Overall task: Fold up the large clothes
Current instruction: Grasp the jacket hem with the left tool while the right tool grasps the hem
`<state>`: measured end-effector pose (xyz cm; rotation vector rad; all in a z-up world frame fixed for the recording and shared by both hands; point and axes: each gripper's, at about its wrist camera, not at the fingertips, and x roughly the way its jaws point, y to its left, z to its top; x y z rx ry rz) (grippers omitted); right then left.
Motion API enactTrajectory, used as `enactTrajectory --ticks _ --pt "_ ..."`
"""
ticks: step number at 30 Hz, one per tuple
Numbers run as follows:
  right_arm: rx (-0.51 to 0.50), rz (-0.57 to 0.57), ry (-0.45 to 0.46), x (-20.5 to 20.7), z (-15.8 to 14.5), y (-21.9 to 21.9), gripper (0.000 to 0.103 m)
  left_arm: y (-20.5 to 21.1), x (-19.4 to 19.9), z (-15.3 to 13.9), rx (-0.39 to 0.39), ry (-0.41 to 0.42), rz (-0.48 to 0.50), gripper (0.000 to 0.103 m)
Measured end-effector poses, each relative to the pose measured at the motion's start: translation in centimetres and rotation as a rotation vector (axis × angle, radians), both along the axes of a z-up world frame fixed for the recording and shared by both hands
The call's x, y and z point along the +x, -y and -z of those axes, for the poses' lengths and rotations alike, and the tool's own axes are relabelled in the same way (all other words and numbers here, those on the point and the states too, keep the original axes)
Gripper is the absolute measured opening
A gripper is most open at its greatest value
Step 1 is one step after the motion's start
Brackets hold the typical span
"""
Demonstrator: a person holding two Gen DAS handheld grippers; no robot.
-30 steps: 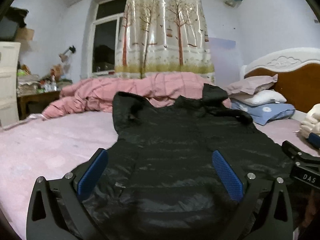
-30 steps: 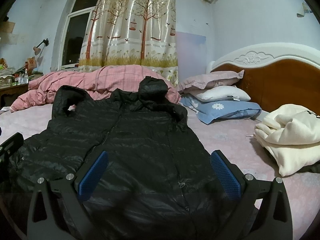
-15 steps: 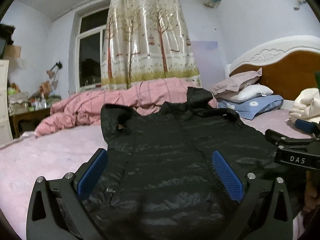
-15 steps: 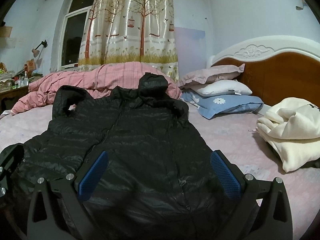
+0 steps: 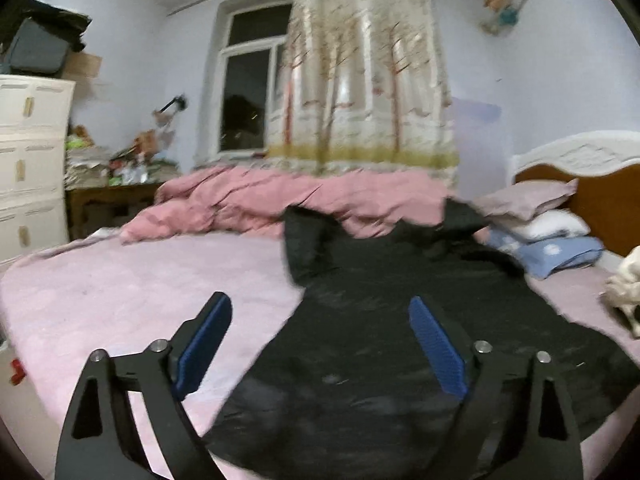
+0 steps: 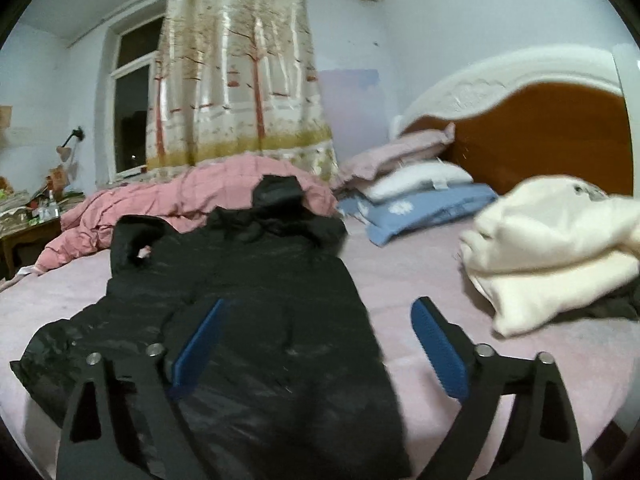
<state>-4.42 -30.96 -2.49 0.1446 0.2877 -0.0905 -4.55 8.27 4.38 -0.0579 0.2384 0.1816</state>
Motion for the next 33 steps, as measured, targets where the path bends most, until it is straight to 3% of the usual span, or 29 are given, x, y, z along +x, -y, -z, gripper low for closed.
enactTrajectory --ticks 1,3,7,9,11,14,17,21,22,23,24,25,26,28,33 --pt "0.036 -0.009 -0.031 -0.2 0.6 0.5 0.079 -0.8 0.1 0.5 -0.004 -0.020 -0.034 0.079" --pt "0.075 -0.055 -0.088 0.2 1.7 1.4 0.071 -2.5 0.0 1.5 -0.027 -0.047 -0.100 0.078" --pt "0.011 -0.060 -0.196 0.0 3.9 1.7 0.058 -5.3 0.3 3.7 -0.069 -0.144 -0.148 0.078" --pt "0.114 -0.068 -0.239 0.1 4.7 3.0 0.057 -6.6 0.6 5.3 -0.095 -0.197 -0.160 0.078" --pt "0.238 -0.058 -0.268 0.3 5.5 4.7 0.057 -8.0 1.2 7.0 -0.177 -0.265 -0.134 0.078" --pt "0.255 -0.027 -0.286 0.7 6.1 5.8 0.052 -9.3 2.2 9.2 -0.316 -0.344 -0.109 0.078" --pt "0.284 -0.080 -0.307 0.9 6.4 5.9 0.041 -9.5 2.8 10.7 -0.407 -0.409 -0.040 0.078" --pt "0.344 -0.124 -0.330 1.3 7.0 5.3 0.030 -7.9 3.0 10.4 -0.359 -0.399 0.021 0.078" --pt "0.338 -0.130 -0.333 1.4 7.0 5.0 0.023 -7.4 3.2 10.5 -0.340 -0.409 0.008 0.078" --pt "0.329 -0.139 -0.337 1.6 7.0 4.7 0.019 -7.2 3.3 10.6 -0.320 -0.409 -0.005 0.069" --pt "0.319 -0.139 -0.336 1.7 6.9 4.4 0.008 -7.1 3.3 10.5 -0.294 -0.398 -0.033 0.054" --pt "0.302 -0.128 -0.329 1.8 6.8 4.2 0.005 -6.9 3.1 10.2 -0.282 -0.387 -0.063 0.019" --pt "0.269 -0.095 -0.315 1.7 6.5 4.1 0.004 -7.4 3.0 10.2 -0.304 -0.372 -0.054 0.008" --pt "0.215 -0.032 -0.267 0.9 5.4 4.0 0.004 -7.2 1.7 8.9 -0.328 -0.304 -0.055 0.007" --pt "0.171 0.091 -0.096 -2.7 1.5 4.6 0.002 -4.4 -2.7 3.8 -0.206 -0.097 -0.065 0.006"
